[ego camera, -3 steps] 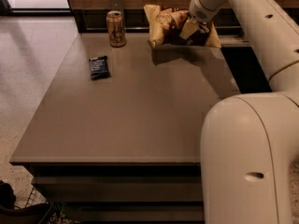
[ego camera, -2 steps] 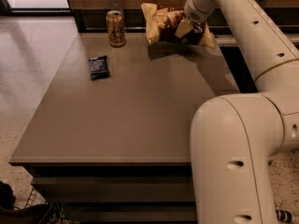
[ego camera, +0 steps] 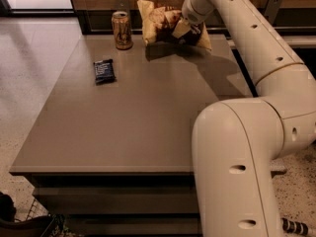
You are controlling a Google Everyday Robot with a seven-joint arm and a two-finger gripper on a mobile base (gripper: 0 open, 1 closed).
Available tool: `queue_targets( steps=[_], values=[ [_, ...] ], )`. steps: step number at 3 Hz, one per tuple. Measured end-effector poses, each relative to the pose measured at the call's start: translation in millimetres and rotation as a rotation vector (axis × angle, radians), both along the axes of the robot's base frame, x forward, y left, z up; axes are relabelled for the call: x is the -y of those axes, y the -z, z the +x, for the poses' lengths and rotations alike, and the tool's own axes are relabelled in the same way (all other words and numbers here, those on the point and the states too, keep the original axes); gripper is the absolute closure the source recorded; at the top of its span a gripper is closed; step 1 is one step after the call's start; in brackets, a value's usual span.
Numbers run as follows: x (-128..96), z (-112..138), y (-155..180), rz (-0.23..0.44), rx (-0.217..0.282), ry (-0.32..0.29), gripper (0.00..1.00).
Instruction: Move brown chip bag near orange can
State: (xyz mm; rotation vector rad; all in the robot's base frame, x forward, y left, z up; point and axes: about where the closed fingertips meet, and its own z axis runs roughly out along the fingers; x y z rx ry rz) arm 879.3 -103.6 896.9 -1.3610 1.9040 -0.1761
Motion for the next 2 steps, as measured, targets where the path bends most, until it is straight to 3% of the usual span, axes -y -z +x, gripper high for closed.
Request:
queue_targets(
  steps=[2],
  values=[
    [-2.7, 1.1, 7.0, -0.001, -0.009, -0.003, 0.44]
  ],
)
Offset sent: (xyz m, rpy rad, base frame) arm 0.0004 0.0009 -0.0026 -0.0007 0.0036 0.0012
